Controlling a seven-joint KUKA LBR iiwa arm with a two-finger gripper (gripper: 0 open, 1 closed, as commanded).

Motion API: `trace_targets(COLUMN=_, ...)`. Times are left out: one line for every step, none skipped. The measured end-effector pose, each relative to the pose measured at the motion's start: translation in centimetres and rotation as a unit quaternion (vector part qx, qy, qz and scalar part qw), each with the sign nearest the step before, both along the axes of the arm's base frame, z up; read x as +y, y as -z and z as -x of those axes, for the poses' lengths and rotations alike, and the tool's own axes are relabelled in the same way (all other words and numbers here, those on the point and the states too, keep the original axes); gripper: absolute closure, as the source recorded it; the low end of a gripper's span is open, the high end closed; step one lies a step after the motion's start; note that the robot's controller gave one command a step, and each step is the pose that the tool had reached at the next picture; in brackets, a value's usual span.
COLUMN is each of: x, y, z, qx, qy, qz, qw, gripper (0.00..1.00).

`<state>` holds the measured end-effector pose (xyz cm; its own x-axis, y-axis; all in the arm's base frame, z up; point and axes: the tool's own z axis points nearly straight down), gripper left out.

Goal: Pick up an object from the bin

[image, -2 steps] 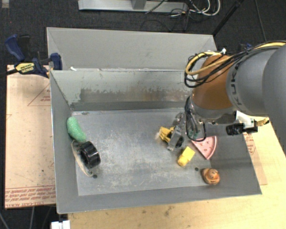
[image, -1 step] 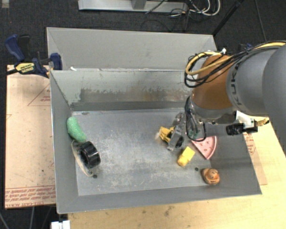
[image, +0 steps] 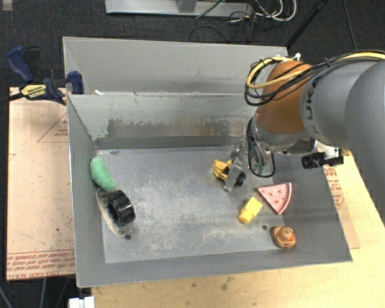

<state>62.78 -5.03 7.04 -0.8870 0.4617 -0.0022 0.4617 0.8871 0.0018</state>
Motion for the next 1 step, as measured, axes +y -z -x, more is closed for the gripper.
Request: trace_targets(x=-0.44, y=-4.31, z=2.02, qx=0.0056, qy=-0.002, qz=-0.001, qw=1.0, gripper=1.0)
